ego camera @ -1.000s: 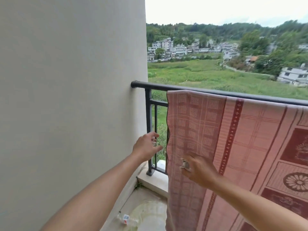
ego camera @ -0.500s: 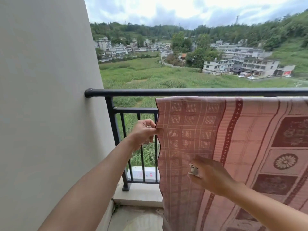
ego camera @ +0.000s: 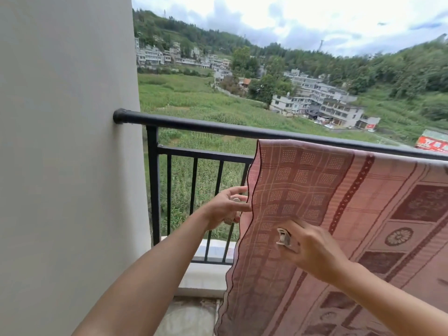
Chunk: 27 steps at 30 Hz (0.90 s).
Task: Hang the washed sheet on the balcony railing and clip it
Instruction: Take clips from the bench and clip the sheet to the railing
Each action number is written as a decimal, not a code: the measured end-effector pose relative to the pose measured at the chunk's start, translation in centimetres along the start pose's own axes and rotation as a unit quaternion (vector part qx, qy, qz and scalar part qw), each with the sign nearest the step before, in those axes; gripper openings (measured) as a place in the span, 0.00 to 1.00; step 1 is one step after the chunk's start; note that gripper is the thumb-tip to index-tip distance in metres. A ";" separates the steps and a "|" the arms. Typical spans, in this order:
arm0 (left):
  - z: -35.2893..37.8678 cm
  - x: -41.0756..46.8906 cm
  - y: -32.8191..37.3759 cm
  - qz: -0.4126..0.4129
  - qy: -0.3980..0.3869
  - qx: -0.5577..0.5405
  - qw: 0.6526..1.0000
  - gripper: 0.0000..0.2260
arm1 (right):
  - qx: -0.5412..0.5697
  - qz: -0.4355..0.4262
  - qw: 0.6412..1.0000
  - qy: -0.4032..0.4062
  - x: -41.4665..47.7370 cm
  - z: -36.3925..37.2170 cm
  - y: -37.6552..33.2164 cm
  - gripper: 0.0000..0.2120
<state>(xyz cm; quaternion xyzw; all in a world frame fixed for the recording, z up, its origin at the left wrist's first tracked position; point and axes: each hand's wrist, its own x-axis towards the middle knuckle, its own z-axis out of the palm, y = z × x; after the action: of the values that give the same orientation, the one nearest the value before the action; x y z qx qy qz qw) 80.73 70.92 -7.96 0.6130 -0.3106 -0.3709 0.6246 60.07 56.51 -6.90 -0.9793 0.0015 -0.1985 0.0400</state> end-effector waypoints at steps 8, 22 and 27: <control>-0.2 0.0 -0.6 0.007 0.011 -0.016 1.000 0.10 | -0.053 -0.017 0.998 0.031 1.9 -1.9 -1.6 0.15; 1.7 -0.8 -2.0 0.094 0.097 -0.036 0.990 0.05 | -0.248 -0.134 0.957 -0.071 8.9 -6.2 -1.0 0.15; 2.4 0.1 -1.0 0.126 0.099 -0.046 0.986 0.16 | -0.238 -0.151 0.956 -0.084 9.7 -6.8 -1.1 0.15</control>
<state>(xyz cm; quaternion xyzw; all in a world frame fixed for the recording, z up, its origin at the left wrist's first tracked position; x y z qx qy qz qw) 78.71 69.58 -8.85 0.5737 -0.3045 -0.2407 0.7213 66.30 56.86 3.17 -0.9623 -0.1021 -0.1135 -0.2250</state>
